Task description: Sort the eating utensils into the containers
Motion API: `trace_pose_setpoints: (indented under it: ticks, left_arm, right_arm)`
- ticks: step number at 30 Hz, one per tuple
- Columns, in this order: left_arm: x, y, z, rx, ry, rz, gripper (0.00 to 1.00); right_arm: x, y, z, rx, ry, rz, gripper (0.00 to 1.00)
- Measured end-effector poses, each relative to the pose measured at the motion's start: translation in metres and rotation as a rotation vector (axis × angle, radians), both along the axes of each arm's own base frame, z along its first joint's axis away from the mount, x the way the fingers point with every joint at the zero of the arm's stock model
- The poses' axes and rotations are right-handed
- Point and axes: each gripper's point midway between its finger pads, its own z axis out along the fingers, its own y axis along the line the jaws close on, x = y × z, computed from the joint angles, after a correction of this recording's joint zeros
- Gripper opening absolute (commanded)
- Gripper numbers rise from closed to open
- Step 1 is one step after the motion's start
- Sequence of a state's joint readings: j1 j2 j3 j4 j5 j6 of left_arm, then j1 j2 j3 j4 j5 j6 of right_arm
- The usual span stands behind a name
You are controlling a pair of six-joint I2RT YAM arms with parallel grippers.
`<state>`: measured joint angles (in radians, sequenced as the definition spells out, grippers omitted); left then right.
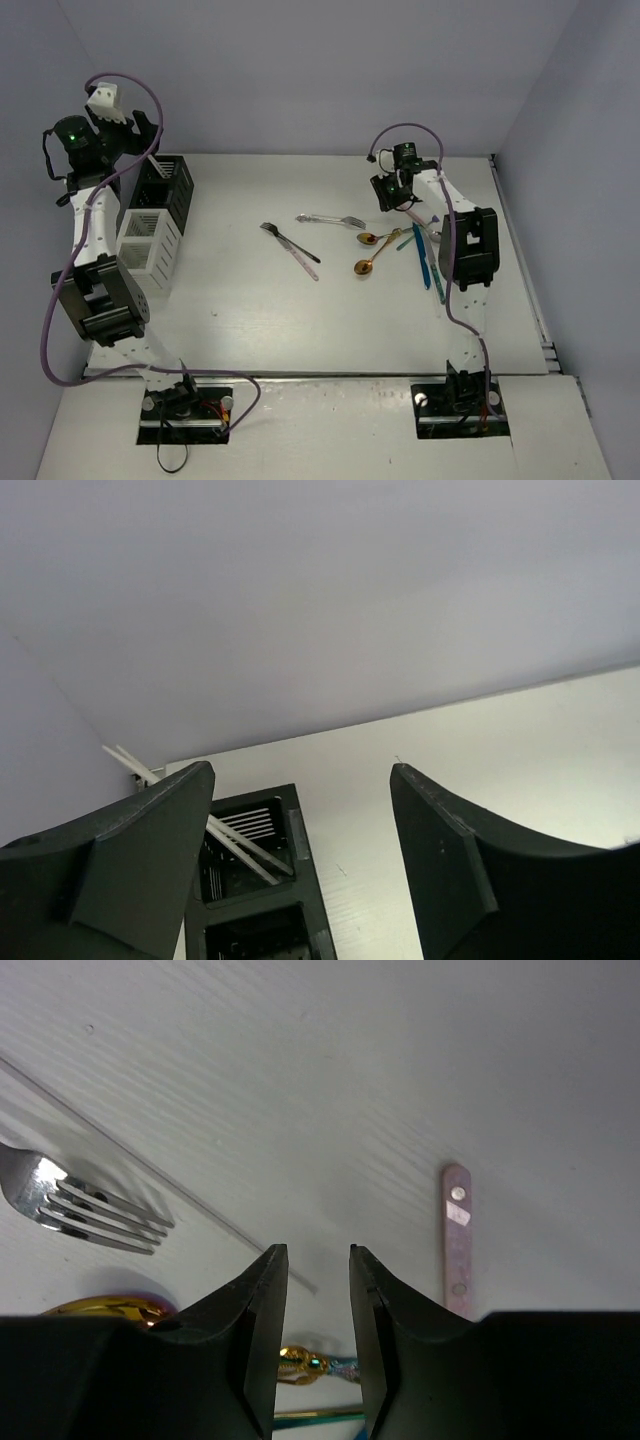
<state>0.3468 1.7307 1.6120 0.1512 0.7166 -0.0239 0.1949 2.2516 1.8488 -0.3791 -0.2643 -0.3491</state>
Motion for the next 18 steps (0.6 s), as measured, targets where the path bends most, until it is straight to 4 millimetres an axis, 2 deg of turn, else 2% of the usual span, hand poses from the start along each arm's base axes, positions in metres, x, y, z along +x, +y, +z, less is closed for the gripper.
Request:
trace_pose_setpoints:
  ticks: [5, 10, 15, 18]
  left_arm:
    - [-0.015, -0.011, -0.008, 0.028, 0.030, -0.053, 0.69]
    - [-0.023, -0.025, -0.037, 0.063, 0.123, -0.107, 0.70]
    - [-0.032, -0.056, -0.069, 0.088, 0.207, -0.180, 0.71]
    - [-0.036, -0.070, -0.077, 0.093, 0.236, -0.215, 0.71]
  right_arm:
    - [0.004, 0.014, -0.008, 0.048, 0.015, 0.026, 0.31]
    - [0.013, 0.029, 0.005, 0.077, -0.017, 0.040, 0.33]
    - [0.022, 0.054, 0.022, 0.090, -0.066, 0.073, 0.34]
    - [0.021, 0.074, 0.019, 0.091, -0.073, 0.108, 0.34]
